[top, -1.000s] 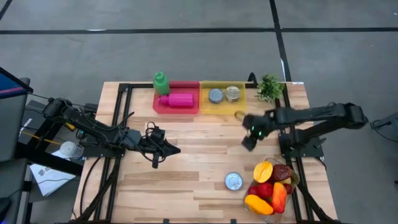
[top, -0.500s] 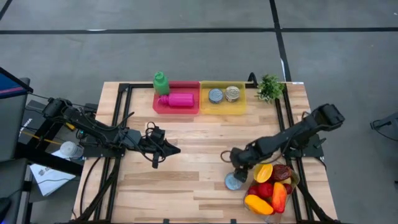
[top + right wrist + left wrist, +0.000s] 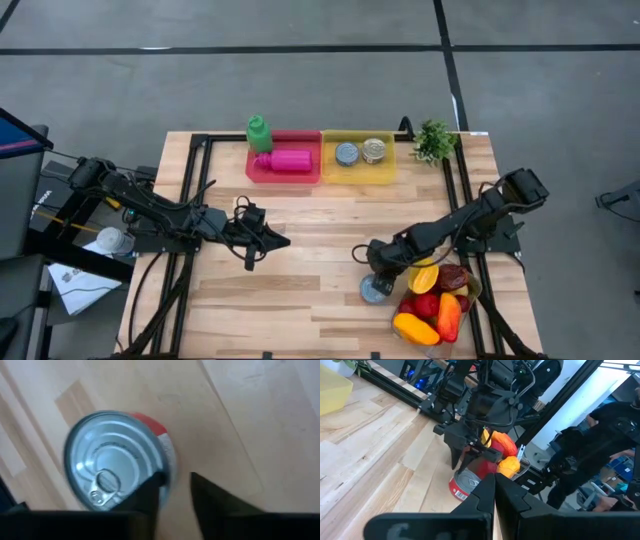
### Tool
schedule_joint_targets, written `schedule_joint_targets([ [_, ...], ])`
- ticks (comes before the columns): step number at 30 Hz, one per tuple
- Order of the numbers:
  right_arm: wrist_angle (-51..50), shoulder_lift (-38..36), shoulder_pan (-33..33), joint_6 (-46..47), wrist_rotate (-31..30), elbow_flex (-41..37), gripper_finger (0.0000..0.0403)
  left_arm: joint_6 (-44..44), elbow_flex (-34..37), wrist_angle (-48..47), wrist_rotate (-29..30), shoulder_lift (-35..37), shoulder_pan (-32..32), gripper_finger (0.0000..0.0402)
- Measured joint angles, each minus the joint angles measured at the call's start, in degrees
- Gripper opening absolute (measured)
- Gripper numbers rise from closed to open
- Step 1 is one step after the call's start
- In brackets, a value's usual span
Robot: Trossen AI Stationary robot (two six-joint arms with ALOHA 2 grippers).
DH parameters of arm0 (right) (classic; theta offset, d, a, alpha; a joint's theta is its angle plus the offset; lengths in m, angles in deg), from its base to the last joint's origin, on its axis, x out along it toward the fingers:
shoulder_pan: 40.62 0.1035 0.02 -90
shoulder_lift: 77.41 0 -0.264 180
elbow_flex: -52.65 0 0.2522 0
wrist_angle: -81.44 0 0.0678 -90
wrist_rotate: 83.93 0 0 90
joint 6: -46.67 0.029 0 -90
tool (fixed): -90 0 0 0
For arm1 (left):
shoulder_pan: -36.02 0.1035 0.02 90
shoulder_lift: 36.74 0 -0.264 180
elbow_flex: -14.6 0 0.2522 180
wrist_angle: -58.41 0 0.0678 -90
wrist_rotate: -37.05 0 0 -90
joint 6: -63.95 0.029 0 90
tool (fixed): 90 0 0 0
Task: Pick & Place Food Item
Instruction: Put the red tuna can into the yellow bin
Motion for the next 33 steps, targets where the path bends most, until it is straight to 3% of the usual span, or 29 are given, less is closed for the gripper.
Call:
schedule_joint_targets([
  [2,0.29,-0.04,0.00,0.02,0.75,0.02,0.0039,0.02,-0.01,-0.03,-0.01,0.00,0.00,0.0000],
  [4,0.28,-0.09,0.00,0.07,0.78,0.02,0.0013,0.03,0.01,-0.03,-0.02,0.00,0.00,0.0000],
  [17,-1.59,-2.97,-0.55,6.86,-5.35,1.57,0.0001,0.03,0.01,-0.03,-0.22,0.00,0.00,0.0000],
  [33,3.82,-21.93,-4.24,4.99,-7.45,2.16,0.0000,0.03,-0.01,-0.23,-0.17,0.01,0.00,0.0000],
])
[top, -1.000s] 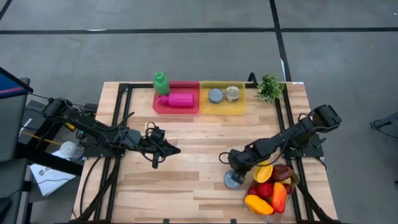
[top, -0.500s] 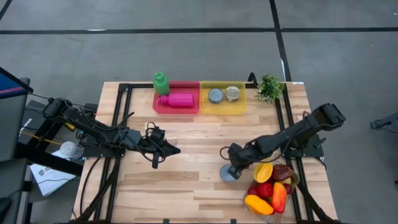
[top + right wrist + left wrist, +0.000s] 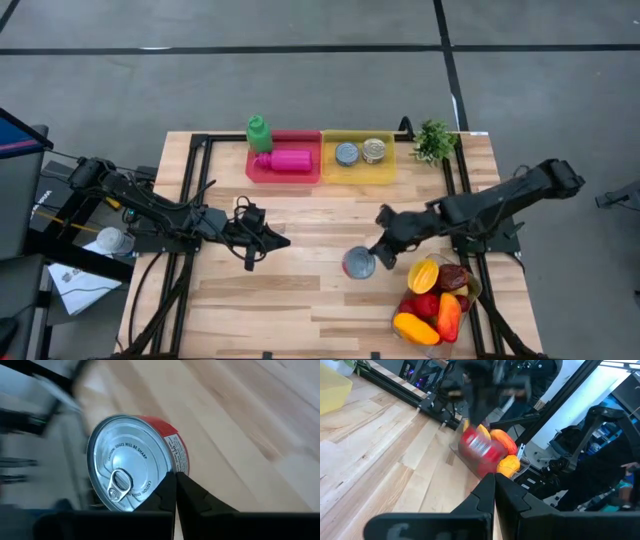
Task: Pick & Place Food Item
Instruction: Put the red tuna can into the yellow bin
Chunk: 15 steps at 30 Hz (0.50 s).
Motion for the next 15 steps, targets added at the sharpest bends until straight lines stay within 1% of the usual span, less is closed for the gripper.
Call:
schedule_joint_targets([
  [9,14.15,-11.87,-2.36,-5.03,0.60,0.08,0.0000,0.20,0.02,0.00,0.15,-0.01,0.00,0.0000],
  [13,17.41,-15.26,-3.75,-5.55,0.54,0.13,0.0000,1.36,0.01,0.19,0.15,0.00,-0.01,0.0000],
  [15,17.29,-16.22,-4.50,-5.56,0.34,0.15,0.0000,1.40,0.00,0.20,0.15,0.00,-0.02,0.0000],
])
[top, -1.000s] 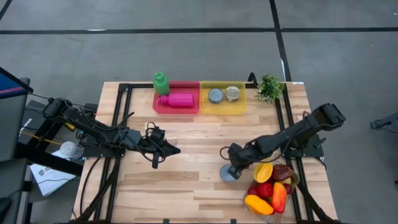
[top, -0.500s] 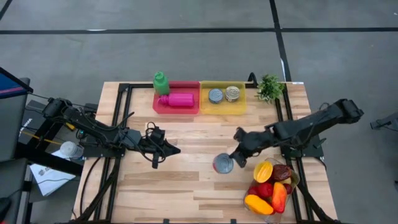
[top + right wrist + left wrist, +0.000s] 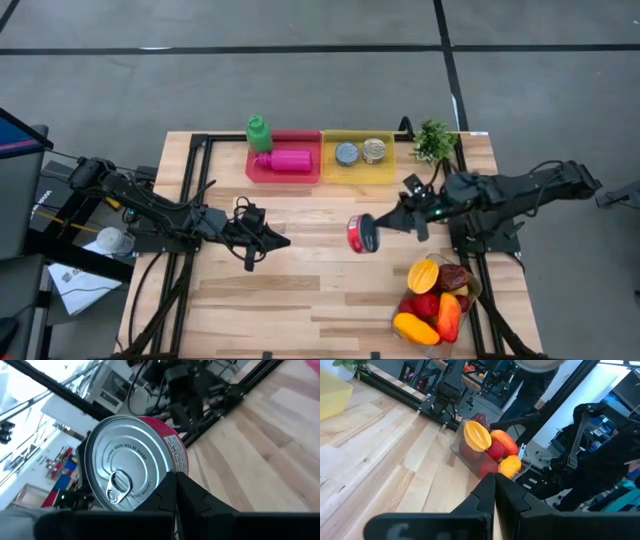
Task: Pick & Place Food Item
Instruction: Put the red tuna can into the yellow bin
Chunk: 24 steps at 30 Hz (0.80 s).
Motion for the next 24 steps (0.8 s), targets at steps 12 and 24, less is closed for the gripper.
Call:
schedule_joint_targets([
  [12,-3.86,4.10,-11.79,5.81,-10.77,0.00,0.0000,-0.09,0.01,0.02,-0.03,0.00,0.02,0.0000],
  [24,-8.23,17.99,-37.18,4.19,-11.07,0.00,0.0000,-0.52,0.02,0.04,-0.04,0.00,0.00,0.0000],
])
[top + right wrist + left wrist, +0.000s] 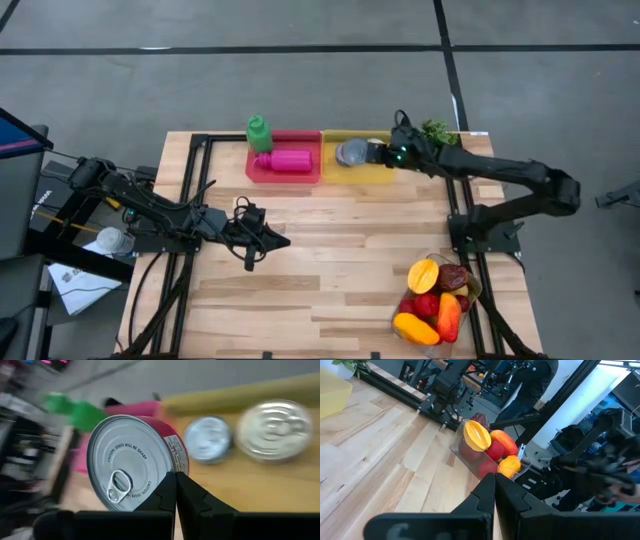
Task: Pick & Place Food Item
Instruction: Put the red tuna can into the yellow bin
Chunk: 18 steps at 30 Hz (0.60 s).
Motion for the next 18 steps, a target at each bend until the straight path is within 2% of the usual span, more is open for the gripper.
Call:
schedule_joint_targets([
  [7,-4.88,7.54,-6.31,-1.13,1.20,0.00,0.0000,-0.02,-0.01,0.00,-0.01,0.00,0.01,0.0000],
  [11,-4.01,10.49,-8.47,-2.20,2.97,0.00,0.0000,-0.02,-0.02,0.02,0.00,0.00,0.02,0.0000],
  [18,-4.56,16.32,-8.33,-2.18,5.05,0.00,0.0000,-0.02,-0.01,0.02,-0.01,0.00,0.02,0.0000],
])
